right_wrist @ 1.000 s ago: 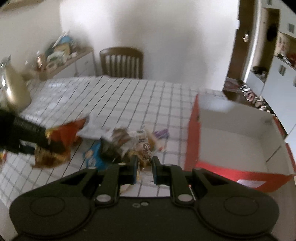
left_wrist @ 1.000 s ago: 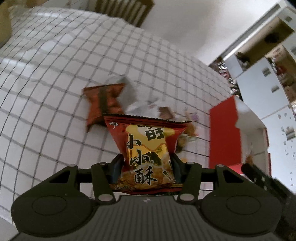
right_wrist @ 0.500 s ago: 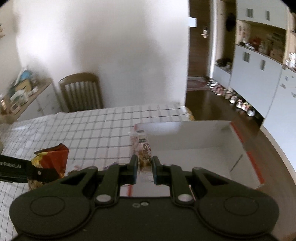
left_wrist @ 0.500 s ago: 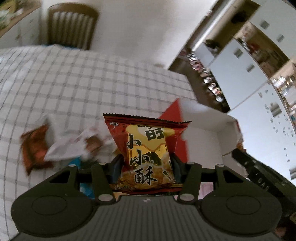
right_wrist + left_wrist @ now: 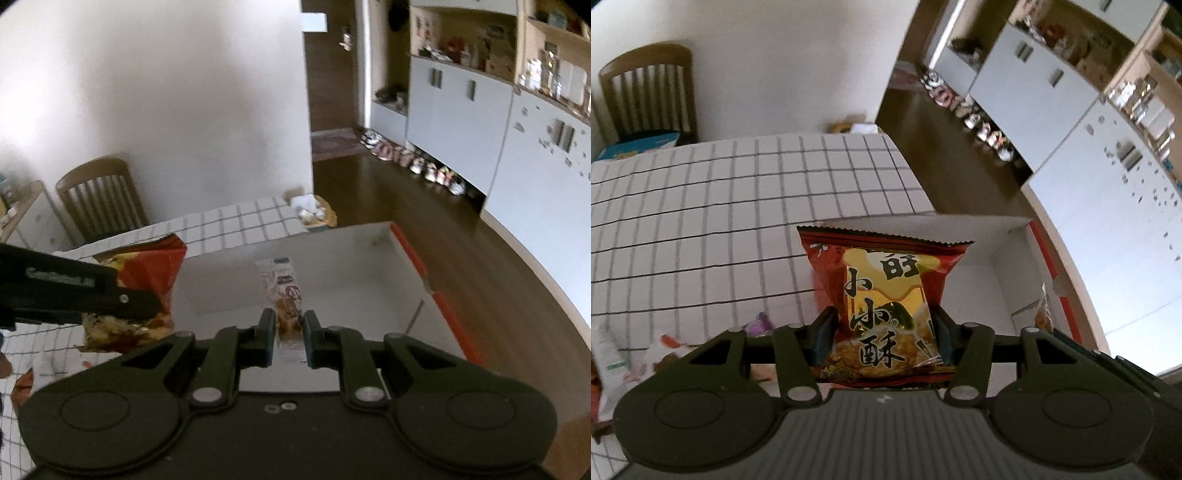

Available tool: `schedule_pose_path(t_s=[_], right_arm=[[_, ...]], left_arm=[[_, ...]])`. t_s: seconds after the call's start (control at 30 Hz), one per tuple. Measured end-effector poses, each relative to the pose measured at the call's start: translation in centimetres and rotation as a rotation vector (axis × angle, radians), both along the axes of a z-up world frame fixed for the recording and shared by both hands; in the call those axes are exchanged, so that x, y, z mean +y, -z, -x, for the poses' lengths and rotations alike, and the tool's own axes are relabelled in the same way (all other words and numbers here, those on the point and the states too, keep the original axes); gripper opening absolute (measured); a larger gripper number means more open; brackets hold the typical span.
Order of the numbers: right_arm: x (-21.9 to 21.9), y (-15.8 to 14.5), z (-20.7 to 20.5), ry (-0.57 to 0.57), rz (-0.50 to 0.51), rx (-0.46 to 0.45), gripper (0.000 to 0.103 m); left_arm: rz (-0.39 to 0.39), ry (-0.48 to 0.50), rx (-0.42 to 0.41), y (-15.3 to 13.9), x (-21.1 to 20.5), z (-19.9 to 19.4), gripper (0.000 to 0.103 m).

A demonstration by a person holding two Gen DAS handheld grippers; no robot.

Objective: Organize snacks
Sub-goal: 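Carry the yellow bag and candy over the red box with both grippers, then open both grippers to drop the bag and candy into the box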

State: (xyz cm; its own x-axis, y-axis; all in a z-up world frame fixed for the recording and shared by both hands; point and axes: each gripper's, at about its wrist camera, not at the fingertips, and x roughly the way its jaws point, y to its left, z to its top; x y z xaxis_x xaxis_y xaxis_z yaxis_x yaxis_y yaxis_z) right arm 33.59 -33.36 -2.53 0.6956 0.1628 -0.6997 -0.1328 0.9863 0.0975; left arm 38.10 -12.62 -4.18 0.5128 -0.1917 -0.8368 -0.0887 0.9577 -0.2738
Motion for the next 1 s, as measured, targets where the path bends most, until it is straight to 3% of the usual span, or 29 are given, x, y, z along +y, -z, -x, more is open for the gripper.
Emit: schedule_pose_path(t_s=[0.4, 0.8, 0.9, 1.0], right_arm=[[-1.1, 2.6, -1.9, 0.041, 0.02, 0.109, 0.015], [-1.3, 3.6, -2.0, 0.031, 0.034, 0.156, 0.024], [-1.2, 3.4, -1.7, 0.027, 0.04, 0.15, 0.034], [-1.2, 3.2, -1.3, 0.02, 0.036, 0.133, 0.056]], left_arm=[[-0.105, 0.106, 0.077, 3.7, -4.6, -2.6, 0.053], [-0.151, 0.166, 0.067, 4.0, -6.8, -2.5, 0.052], [-0.159, 0.162, 0.06, 3.8, -6.7, -2.2, 0.053], [-0.17, 0.159, 0.044, 3.6, -6.5, -2.0, 0.06]])
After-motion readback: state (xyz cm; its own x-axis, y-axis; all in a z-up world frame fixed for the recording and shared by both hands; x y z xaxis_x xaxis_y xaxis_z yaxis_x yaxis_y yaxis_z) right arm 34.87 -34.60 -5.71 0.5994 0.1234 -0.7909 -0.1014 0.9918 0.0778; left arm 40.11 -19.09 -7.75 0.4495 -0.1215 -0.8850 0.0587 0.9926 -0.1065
